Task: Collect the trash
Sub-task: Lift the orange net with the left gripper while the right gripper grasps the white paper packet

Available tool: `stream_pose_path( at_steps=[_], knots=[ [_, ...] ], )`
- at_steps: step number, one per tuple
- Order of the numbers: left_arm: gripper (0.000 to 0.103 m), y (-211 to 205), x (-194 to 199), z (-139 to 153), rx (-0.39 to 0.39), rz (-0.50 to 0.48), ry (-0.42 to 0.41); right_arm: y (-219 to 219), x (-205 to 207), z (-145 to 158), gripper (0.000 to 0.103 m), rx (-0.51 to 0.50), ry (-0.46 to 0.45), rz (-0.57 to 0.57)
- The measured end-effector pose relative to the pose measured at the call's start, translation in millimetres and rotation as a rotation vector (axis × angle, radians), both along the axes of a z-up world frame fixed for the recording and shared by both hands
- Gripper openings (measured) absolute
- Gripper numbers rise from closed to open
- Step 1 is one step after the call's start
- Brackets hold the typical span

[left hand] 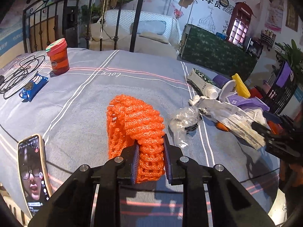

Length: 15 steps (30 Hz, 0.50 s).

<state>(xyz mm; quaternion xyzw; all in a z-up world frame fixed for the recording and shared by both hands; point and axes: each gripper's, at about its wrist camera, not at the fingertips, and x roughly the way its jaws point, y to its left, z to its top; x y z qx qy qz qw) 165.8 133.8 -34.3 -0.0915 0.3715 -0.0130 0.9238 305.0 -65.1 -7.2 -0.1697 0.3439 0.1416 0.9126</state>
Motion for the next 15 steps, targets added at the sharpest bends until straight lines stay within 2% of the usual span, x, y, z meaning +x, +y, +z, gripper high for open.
stream_pose_path(
  at_steps=[4,6,7,11,15],
  knots=[
    [0.022,-6.8,-4.4,-3.6,-0.012,-0.025,0.014,-1.8,7.6,-15.8,0.038,-0.003,0.074,-0.014],
    [0.022,-13.2,-7.1,-5.4,0.004,-0.040,0.014,-2.7,3.7,-19.6,0.031,0.007,0.090,-0.012],
    [0.022,-15.9,-6.9,-6.1,0.009,-0.047,0.014,-3.5,0.7,-20.6,0.024,0.012,0.092,-0.013],
    [0.022,-22.4,-9.0,-7.2,0.007,-0.065,0.013,-10.5,-6.9,-18.1,0.018,0.076,0.099,-0.027],
    [0.022,-27.4,-13.1,-6.6,0.007,-0.070,0.006,-17.8,-16.0,-9.1,0.004,0.155,0.084,-0.043]
  ],
)
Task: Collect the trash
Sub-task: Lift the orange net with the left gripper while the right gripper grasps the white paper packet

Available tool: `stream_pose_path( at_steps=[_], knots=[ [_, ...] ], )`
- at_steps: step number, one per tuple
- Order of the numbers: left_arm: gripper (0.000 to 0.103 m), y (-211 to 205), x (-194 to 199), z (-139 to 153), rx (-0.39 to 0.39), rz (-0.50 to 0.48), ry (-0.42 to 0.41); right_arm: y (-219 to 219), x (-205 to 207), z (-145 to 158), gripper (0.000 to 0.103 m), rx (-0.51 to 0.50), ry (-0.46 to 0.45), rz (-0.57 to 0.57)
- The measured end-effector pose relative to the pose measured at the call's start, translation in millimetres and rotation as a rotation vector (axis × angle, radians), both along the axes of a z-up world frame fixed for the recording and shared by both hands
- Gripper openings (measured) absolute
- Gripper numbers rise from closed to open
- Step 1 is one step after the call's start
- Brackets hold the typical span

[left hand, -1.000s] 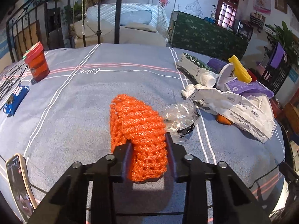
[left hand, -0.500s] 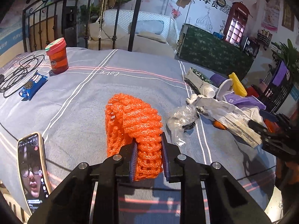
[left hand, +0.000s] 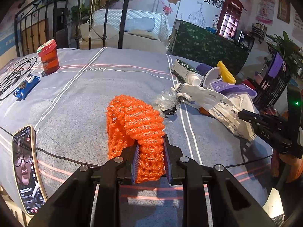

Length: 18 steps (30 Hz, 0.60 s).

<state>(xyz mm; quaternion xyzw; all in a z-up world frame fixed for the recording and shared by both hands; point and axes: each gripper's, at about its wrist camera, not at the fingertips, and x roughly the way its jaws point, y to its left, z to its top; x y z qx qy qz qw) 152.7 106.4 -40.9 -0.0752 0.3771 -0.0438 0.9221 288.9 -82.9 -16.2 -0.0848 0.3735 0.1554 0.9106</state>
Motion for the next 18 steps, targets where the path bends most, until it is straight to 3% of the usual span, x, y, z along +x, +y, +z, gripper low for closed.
stream_pose_path(
  at_steps=[12,18],
  knots=[
    [0.022,-28.1,-7.0,4.8,0.014,-0.054,-0.021,-15.0,-41.9,22.8,0.003,0.114,-0.076,-0.039],
    [0.022,-58.4,-5.4,10.7,0.021,-0.126,-0.043,-38.6,-73.1,40.4,0.003,0.151,-0.128,-0.091]
  ],
)
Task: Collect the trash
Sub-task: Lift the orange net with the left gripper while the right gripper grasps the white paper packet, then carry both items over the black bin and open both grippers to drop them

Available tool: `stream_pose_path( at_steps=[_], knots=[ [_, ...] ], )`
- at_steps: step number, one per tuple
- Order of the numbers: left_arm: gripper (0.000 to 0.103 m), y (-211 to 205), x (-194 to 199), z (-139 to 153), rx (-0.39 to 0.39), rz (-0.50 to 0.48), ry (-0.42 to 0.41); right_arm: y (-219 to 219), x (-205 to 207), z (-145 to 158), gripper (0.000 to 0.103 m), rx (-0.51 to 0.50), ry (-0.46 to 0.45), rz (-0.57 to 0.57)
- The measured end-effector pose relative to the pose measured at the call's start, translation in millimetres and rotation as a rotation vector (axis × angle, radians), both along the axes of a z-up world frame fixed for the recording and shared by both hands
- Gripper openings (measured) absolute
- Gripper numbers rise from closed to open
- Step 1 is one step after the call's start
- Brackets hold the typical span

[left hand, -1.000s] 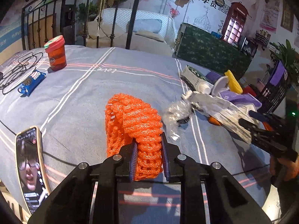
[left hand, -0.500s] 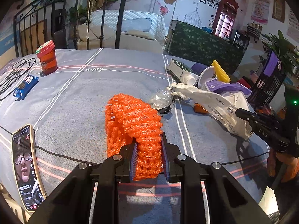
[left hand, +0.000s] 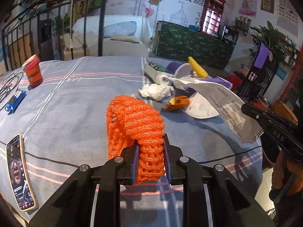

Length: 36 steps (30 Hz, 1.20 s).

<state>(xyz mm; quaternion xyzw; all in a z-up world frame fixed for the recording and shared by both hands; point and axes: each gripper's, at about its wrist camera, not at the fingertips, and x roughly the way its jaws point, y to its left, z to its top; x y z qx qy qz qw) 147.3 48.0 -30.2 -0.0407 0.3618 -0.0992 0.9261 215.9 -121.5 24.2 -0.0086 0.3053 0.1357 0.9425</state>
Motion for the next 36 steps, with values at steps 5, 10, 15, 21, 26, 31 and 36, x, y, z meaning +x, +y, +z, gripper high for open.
stream_pose_path(
  at_steps=[5,10,15,21,26,31,36],
  knots=[
    [0.022,-32.2,2.6,6.0,0.001,-0.078,-0.024,-22.5,-24.5,17.3,0.003,0.007,-0.054,-0.052],
    [0.022,-69.8,7.7,11.0,0.004,-0.180,-0.047,-70.3,-41.6,24.0,0.003,0.038,-0.076,-0.183],
    [0.022,-113.5,15.7,10.8,0.012,-0.286,-0.062,-130.0,-54.5,23.8,0.003,0.040,-0.083,-0.346],
    [0.022,-172.7,26.5,7.8,-0.012,-0.421,-0.043,-191.7,-64.1,11.4,0.003,0.034,-0.057,-0.524],
    [0.022,-214.5,30.2,6.5,-0.017,-0.522,-0.041,-236.3,-59.2,-13.1,0.003,0.028,0.006,-0.628],
    [0.022,-245.0,33.5,5.6,-0.031,-0.580,-0.011,-269.6,-48.3,-48.0,0.003,0.006,0.089,-0.709],
    [0.022,-263.8,28.4,1.2,-0.022,-0.617,0.011,-294.3,-46.4,-76.5,0.004,0.072,0.154,-0.768]
  ],
)
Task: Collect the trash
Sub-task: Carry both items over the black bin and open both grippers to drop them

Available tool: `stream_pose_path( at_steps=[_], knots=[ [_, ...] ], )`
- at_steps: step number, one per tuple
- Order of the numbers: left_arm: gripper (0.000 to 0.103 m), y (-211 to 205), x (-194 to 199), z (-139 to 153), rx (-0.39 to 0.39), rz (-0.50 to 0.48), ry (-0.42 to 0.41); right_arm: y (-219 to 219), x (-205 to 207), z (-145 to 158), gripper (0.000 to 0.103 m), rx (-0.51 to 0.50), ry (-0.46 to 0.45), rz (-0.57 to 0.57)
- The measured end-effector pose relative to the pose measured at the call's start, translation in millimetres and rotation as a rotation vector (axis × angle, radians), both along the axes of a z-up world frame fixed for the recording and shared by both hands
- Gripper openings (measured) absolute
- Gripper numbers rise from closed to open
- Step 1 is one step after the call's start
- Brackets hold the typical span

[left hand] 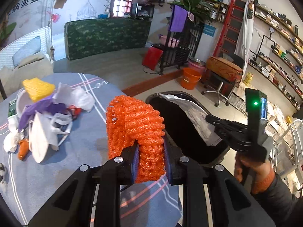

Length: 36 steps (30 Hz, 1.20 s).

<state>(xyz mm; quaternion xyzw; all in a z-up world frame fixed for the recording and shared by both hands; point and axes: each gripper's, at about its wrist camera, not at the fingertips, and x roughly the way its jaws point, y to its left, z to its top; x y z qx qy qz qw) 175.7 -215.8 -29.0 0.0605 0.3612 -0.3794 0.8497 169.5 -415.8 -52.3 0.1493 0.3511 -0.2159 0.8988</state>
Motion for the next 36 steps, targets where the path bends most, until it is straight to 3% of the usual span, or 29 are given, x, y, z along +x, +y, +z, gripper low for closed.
stream_pose_path(
  at_steps=[3,5,6,7,9,14,27,32,36],
  knots=[
    [0.022,-5.1,-1.1,-3.5,0.005,-0.013,0.022,-1.1,1.1,-10.4,0.005,0.015,0.008,-0.008],
    [0.022,-10.5,-0.8,-7.5,0.015,-0.026,0.034,-0.4,1.3,-17.8,0.012,0.016,0.023,-0.016],
    [0.022,-14.5,0.1,-8.9,0.021,-0.032,0.039,0.5,1.0,-20.0,0.025,0.022,0.029,-0.022],
    [0.022,-16.5,0.8,-10.9,0.027,-0.038,0.046,0.8,-1.1,-21.7,0.047,0.025,0.029,-0.029],
    [0.022,-22.2,-0.2,-13.2,0.035,-0.050,0.053,1.7,-8.2,-20.5,0.059,0.018,0.013,-0.055],
    [0.022,-44.3,1.1,-18.4,0.052,-0.096,0.080,6.0,-28.1,-11.7,0.067,-0.004,0.002,-0.084],
    [0.023,-139.9,14.0,-30.3,0.133,-0.242,0.139,-10.1,-104.6,40.2,0.072,-0.077,-0.109,-0.217],
    [0.036,-169.0,7.1,-40.4,0.213,-0.278,0.094,-19.9,-120.1,49.0,0.074,-0.076,-0.132,-0.249],
    [0.072,-174.7,13.0,-50.2,0.232,-0.262,0.137,-22.0,-122.5,48.8,0.074,-0.075,-0.131,-0.256]
  ],
)
